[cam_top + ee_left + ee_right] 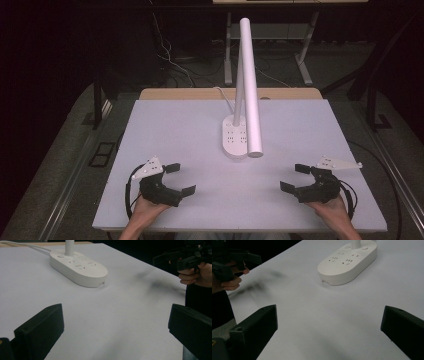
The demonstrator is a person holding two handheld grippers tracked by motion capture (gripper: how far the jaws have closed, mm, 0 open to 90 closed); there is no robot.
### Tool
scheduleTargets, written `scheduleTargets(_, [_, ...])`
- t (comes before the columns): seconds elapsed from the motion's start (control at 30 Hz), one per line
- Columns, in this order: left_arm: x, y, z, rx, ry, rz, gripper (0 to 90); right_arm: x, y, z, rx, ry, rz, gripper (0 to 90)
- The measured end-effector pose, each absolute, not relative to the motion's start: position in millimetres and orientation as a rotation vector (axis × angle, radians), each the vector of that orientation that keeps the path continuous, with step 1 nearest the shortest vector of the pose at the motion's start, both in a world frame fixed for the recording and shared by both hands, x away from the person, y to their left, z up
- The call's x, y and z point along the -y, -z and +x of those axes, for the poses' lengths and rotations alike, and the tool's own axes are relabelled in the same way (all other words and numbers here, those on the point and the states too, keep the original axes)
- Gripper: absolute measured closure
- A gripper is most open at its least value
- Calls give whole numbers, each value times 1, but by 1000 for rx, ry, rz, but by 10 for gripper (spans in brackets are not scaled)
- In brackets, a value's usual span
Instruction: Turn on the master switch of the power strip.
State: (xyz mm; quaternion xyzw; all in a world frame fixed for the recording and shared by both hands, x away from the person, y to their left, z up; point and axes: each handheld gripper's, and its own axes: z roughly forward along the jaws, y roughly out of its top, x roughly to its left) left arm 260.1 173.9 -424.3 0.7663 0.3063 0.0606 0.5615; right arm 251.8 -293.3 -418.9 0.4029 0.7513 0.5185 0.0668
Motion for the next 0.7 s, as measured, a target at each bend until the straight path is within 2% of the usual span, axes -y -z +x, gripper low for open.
scheduleTargets(0.7, [-173,425,262,-734,-133,1832,0,294,419,250,-2279,-1532,1203,3])
